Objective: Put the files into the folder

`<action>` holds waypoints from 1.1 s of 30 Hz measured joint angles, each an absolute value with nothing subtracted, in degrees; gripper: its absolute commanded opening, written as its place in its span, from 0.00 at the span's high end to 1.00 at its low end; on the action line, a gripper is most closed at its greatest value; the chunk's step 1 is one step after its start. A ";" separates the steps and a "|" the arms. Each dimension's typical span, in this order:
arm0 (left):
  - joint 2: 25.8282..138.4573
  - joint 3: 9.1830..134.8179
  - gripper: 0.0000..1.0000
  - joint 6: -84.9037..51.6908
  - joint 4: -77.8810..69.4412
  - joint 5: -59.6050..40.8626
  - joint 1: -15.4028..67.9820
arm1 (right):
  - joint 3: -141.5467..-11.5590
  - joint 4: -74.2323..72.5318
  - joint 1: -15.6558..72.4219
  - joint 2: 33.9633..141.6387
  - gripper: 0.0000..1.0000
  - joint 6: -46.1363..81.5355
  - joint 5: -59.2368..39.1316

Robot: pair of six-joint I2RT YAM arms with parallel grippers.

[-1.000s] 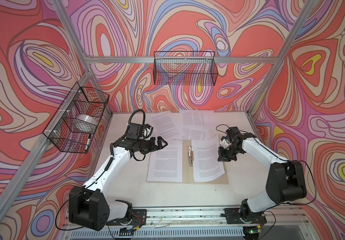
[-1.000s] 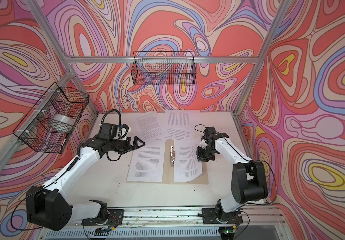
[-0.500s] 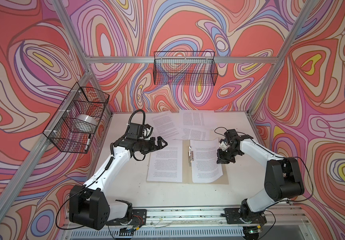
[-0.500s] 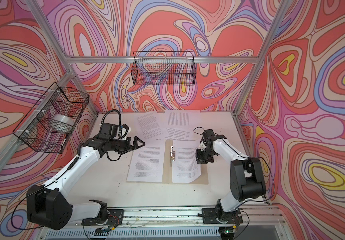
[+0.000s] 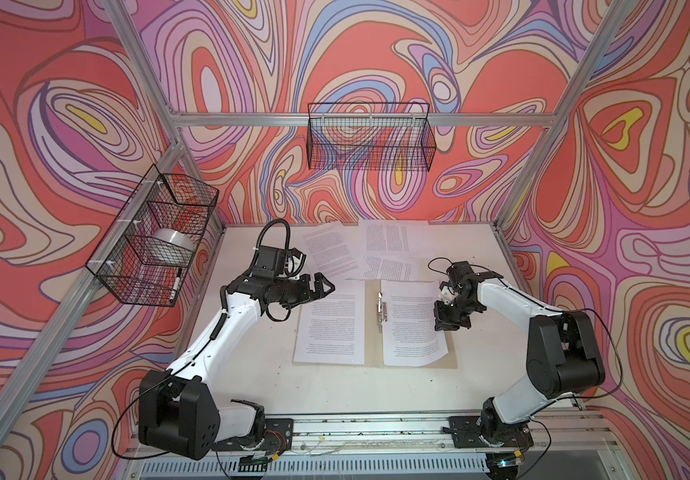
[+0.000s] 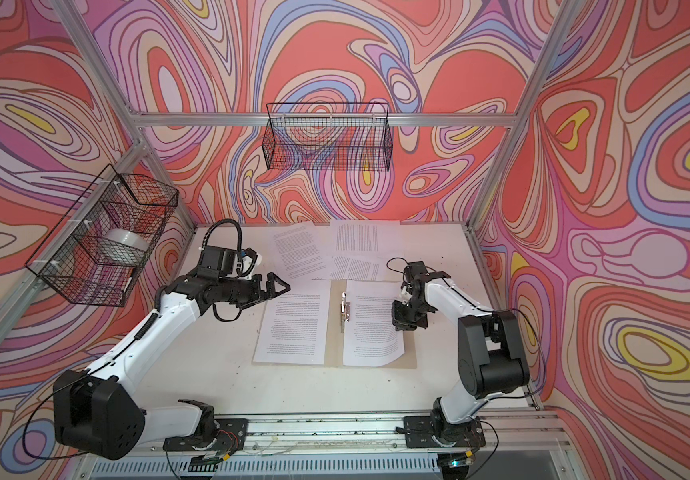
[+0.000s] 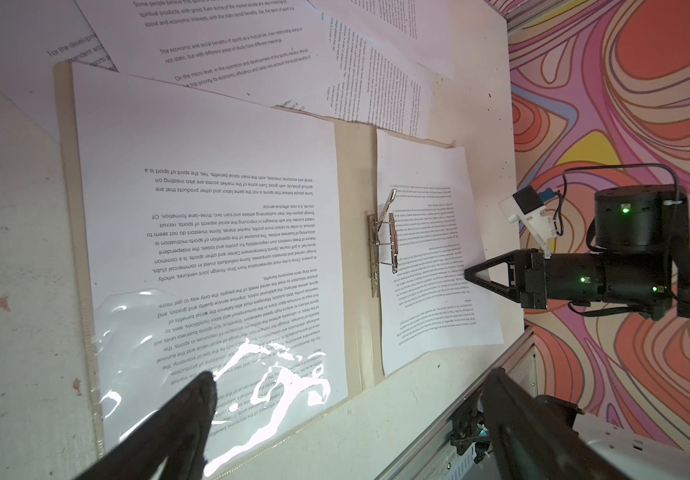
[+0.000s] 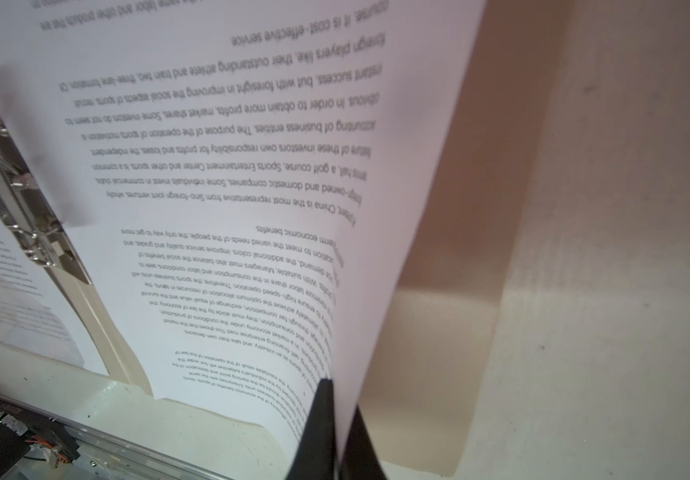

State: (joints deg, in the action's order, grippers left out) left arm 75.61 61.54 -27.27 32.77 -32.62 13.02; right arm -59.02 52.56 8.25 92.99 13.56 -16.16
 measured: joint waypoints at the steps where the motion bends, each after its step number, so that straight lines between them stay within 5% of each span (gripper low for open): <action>1: 75.64 61.54 0.00 -27.27 32.77 -32.62 13.02 | -59.02 52.47 8.25 93.25 1.00 13.56 -15.94; 7: 75.90 61.54 0.00 -27.27 32.80 -32.69 12.73 | -59.00 52.21 8.25 94.28 0.98 13.56 -15.09; 18: 76.03 61.49 0.00 -27.22 32.82 -32.80 12.64 | -59.00 51.29 8.29 93.95 0.25 14.26 -12.34; 23: 77.49 61.49 0.00 -27.20 33.17 -31.83 13.21 | -59.33 50.65 8.29 90.87 0.06 14.98 -8.25; 33: 94.21 75.11 0.00 -27.00 36.23 -25.93 26.76 | -65.43 41.01 7.64 94.41 0.02 17.37 -3.53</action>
State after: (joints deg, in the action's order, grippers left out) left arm 94.21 75.11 -27.00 36.23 -25.93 26.76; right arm -65.43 41.01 7.64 94.41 17.37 -3.53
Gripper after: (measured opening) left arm 0.995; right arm 0.983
